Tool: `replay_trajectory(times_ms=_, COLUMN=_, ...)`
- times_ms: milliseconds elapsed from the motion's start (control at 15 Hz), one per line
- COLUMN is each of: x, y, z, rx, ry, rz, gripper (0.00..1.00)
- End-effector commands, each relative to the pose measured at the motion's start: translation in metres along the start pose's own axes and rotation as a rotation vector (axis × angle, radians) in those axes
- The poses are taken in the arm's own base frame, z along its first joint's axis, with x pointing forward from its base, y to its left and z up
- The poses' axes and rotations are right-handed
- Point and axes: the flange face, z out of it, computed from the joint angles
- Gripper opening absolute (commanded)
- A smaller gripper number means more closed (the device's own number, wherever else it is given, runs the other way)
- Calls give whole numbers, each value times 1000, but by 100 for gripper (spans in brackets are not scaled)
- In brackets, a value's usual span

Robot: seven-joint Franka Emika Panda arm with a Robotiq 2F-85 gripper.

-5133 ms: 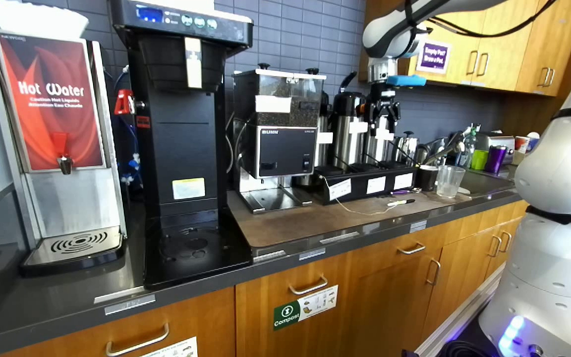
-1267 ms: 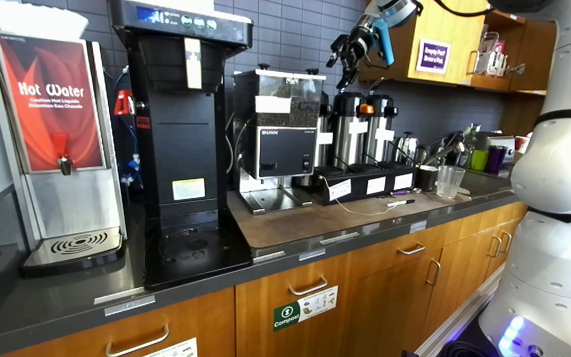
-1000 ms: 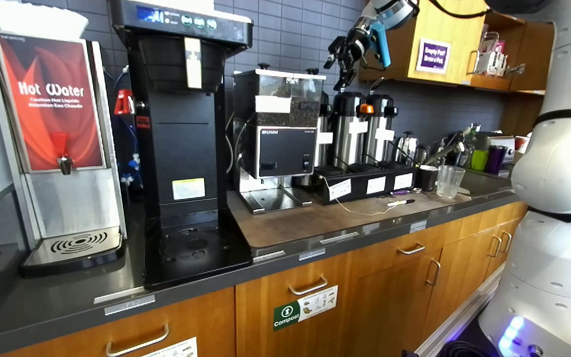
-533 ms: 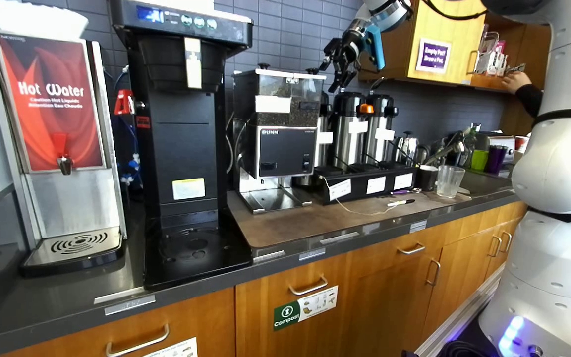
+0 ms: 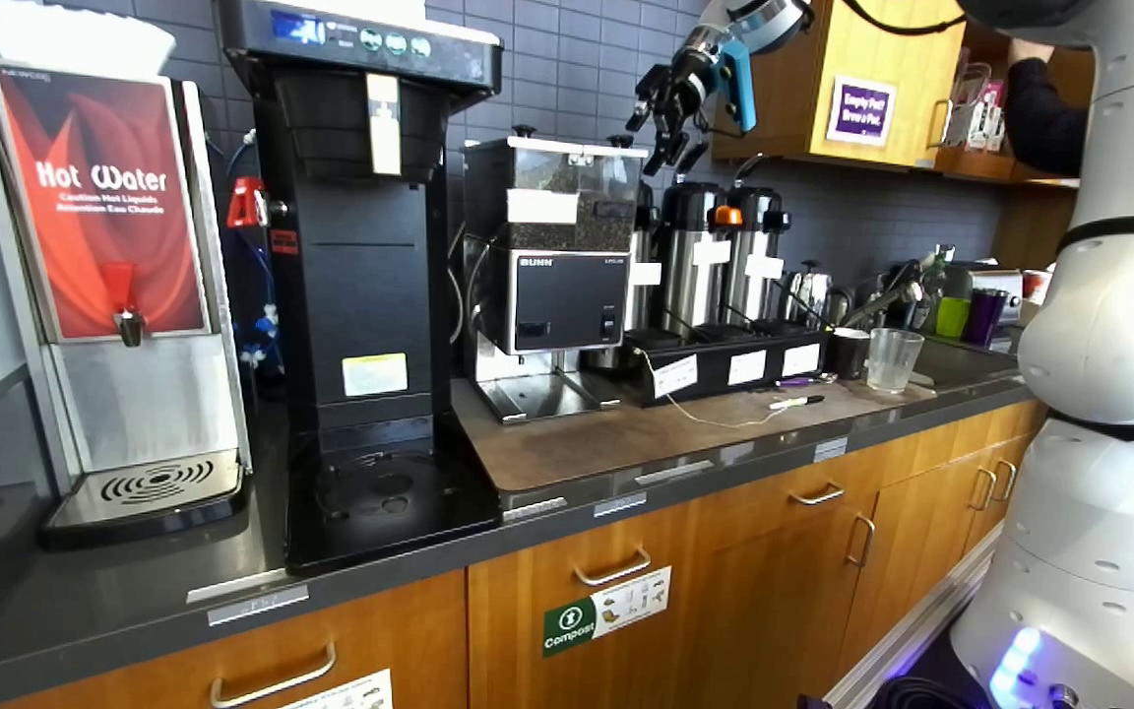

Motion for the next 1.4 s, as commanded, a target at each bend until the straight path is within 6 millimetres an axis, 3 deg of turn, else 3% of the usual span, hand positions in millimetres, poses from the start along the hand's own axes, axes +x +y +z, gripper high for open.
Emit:
replay_trajectory(times_ms=0, x=1, y=-7, z=-5, rx=2, ry=-2, rz=-23, gripper=100)
replay_trajectory(times_ms=67, x=1, y=-7, z=-5, rx=1, ry=-2, rz=-24, gripper=100)
replay_trajectory(times_ms=133, x=1, y=-8, z=-5, rx=0, ry=-2, rz=-26, gripper=83)
replay_trajectory(times_ms=200, x=1, y=-8, z=-5, rx=-2, ry=-2, rz=-28, gripper=74)
replay_trajectory(times_ms=533, x=2, y=-11, z=-5, rx=-13, ry=0, rz=-32, gripper=35)
replay_trajectory(times_ms=867, x=-2, y=-10, z=-10, rx=-42, ry=8, rz=-28, gripper=4)
replay_trajectory(times_ms=933, x=-3, y=-11, z=-11, rx=-44, ry=10, rz=-28, gripper=10)
replay_trajectory(times_ms=1000, x=-3, y=-12, z=-12, rx=-47, ry=10, rz=-29, gripper=6)
replay_trajectory(times_ms=1333, x=-4, y=-17, z=-13, rx=-56, ry=11, rz=-37, gripper=6)
